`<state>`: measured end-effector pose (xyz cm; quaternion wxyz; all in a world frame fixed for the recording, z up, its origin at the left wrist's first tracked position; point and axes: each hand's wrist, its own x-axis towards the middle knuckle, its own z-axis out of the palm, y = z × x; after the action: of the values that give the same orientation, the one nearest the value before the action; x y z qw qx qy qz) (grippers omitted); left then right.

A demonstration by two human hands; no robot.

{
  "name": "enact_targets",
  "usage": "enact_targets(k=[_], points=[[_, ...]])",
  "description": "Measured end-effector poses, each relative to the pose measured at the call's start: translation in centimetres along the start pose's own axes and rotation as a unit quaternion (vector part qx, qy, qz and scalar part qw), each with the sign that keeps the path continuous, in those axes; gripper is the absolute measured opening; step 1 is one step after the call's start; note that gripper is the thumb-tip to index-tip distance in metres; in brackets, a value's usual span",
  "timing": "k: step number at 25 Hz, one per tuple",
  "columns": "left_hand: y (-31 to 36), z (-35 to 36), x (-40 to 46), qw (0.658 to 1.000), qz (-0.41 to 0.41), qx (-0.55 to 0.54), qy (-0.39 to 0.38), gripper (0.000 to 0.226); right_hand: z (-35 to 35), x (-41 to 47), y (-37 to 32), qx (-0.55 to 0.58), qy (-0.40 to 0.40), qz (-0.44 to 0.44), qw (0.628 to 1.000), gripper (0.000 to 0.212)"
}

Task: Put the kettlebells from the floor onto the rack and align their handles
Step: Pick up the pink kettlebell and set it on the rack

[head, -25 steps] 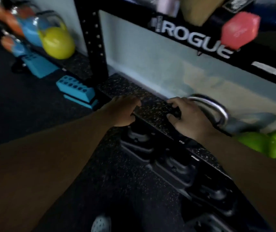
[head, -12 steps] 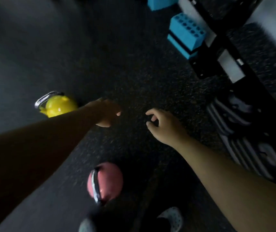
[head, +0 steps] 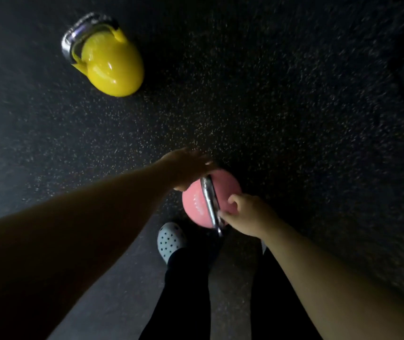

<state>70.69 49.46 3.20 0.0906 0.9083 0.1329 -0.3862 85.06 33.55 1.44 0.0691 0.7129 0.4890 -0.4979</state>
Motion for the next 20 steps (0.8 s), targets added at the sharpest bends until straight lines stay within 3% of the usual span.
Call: enact_targets(k=[3,10,14,20], points=[[1.2,3.2,2.7,0.997,0.058,0.041,-0.008,0.083,4.6,0.8,-0.2,0.029,-0.026,0.007,0.999,0.038],[1.7,3.2,6.4,0.993,0.114,-0.014,-0.04,0.035,6.3,2.0,0.5,0.201,-0.03,0.067,0.977,0.024],[1.4,-0.2,6.6,0.986,0.083,-0.13,-0.065,0.029,2.3,1.1,2.1,0.214,0.045,0.084,0.972,0.018],[2.5,-10.2,6.6,0.97,0.054,-0.235,-0.02,0.015,-9.6,-2.9,4.7,0.184,0.139,0.071,0.971,0.024]])
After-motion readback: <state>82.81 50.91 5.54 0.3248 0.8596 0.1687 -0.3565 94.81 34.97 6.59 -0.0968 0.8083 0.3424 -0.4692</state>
